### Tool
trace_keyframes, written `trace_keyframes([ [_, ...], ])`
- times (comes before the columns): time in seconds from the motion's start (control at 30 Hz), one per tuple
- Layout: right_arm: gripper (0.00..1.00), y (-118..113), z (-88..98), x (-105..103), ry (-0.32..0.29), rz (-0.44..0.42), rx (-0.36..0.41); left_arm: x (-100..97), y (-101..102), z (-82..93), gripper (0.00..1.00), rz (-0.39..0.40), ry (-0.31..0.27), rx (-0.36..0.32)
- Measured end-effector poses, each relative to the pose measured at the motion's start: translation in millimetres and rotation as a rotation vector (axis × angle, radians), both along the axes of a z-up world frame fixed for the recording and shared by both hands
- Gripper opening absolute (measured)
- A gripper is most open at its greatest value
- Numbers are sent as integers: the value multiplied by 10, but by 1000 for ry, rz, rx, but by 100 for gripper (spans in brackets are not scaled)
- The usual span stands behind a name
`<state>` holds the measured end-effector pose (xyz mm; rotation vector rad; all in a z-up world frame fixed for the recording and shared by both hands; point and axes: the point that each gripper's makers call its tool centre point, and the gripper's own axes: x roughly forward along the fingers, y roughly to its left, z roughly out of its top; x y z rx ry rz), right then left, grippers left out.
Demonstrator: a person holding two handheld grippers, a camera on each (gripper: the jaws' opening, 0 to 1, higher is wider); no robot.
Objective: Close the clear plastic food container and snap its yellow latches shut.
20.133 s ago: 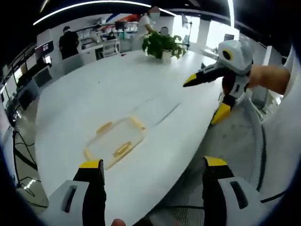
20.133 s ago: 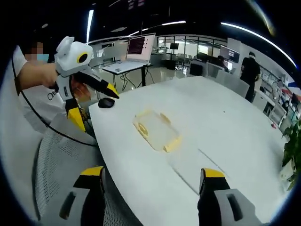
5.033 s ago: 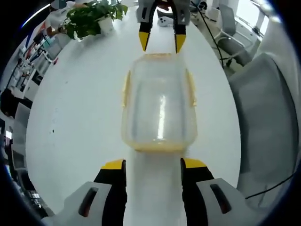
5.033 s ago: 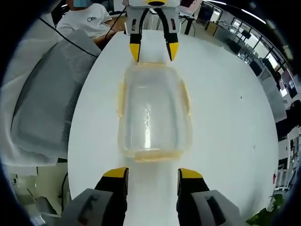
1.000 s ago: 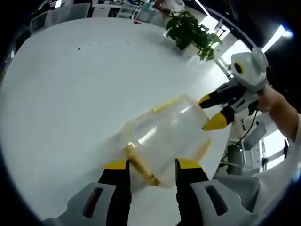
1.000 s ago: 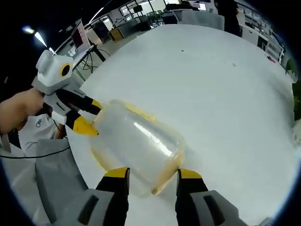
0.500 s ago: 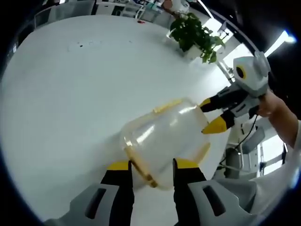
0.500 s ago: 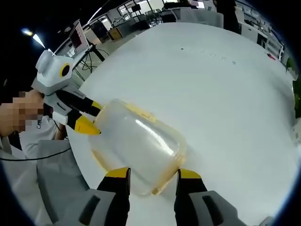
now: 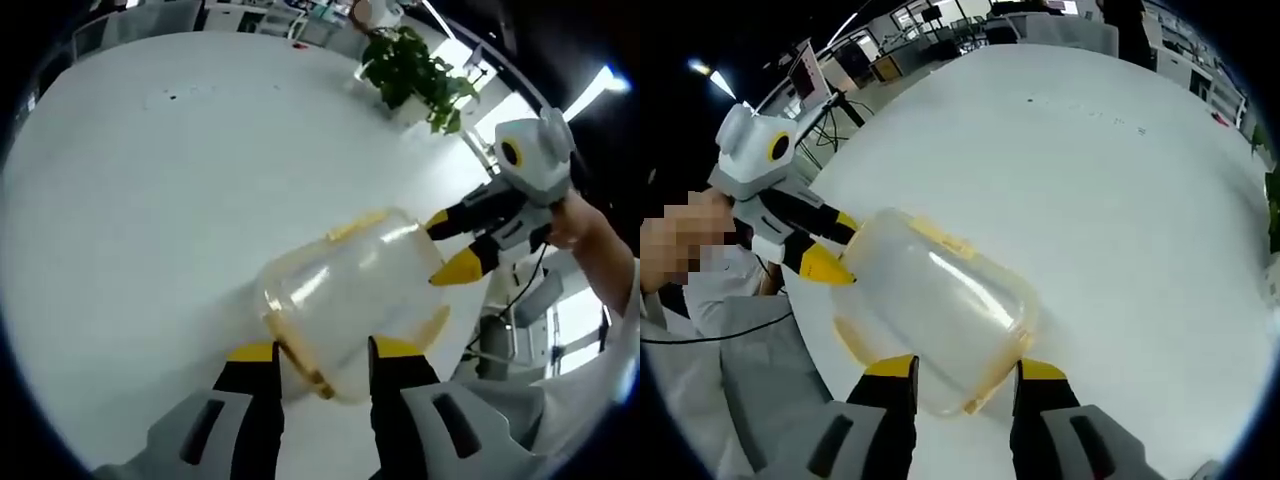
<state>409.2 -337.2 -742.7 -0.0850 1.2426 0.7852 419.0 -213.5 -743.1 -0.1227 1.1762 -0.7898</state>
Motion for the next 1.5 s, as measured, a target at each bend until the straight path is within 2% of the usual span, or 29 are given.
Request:
trace_keyframes([
  [0.07, 36, -8, 8, -3, 2, -1, -3, 9, 6, -3, 32, 0, 1, 1],
  [0.2, 38, -10, 21, 1, -32, 24, -11, 2, 8, 13, 33, -4, -17, 2],
  [0.3, 46, -37, -7, 15, -31, 13, -16, 18, 9, 35, 34, -46, -67, 12],
  [0.33, 48, -46, -9, 19, -34, 16, -19, 9, 12, 37, 34, -45, -68, 19],
  [0.4, 47, -69, 2, 16, -43, 25, -25, 35, 39, 55, 33, -55, -101, 29],
  [0.5, 43, -101, 34, 12, -59, 43, -33, 17, 64, 64, 33, -79, -116, 39],
  [0.57, 44, -123, 56, 23, -73, 46, -40, 4, 69, 73, 34, -95, -124, 40],
  [0.73, 48, -84, 141, 44, -132, 103, -27, 49, 80, 139, 36, -180, -237, 70],
  [0.8, 46, -81, 180, 66, -164, 135, -37, 21, 53, 176, 37, -184, -233, 54],
  [0.93, 49, -34, 257, 133, -253, 220, -42, 58, 35, 241, 38, -239, -302, 74],
  [1.0, 47, 33, 310, 143, -313, 299, -26, 65, -12, 299, 39, -249, -322, 49],
  [1.03, 44, 11, 308, 142, -305, 288, -36, 69, -19, 316, 39, -253, -323, 48],
  [1.1, 40, 51, 361, 186, -343, 302, -18, 85, -57, 361, 41, -275, -358, 38],
  [1.23, 36, 107, 447, 210, -368, 316, 6, 57, -142, 435, 41, -341, -408, 30],
  [1.27, 36, 125, 463, 220, -385, 329, 9, 53, -170, 454, 41, -368, -431, 27],
  [1.37, 34, 197, 512, 199, -430, 397, 14, 17, -232, 495, 42, -391, -444, 5],
  [1.5, 30, 221, 495, 191, -433, 423, 4, -57, -320, 524, 41, -488, -488, -3],
])
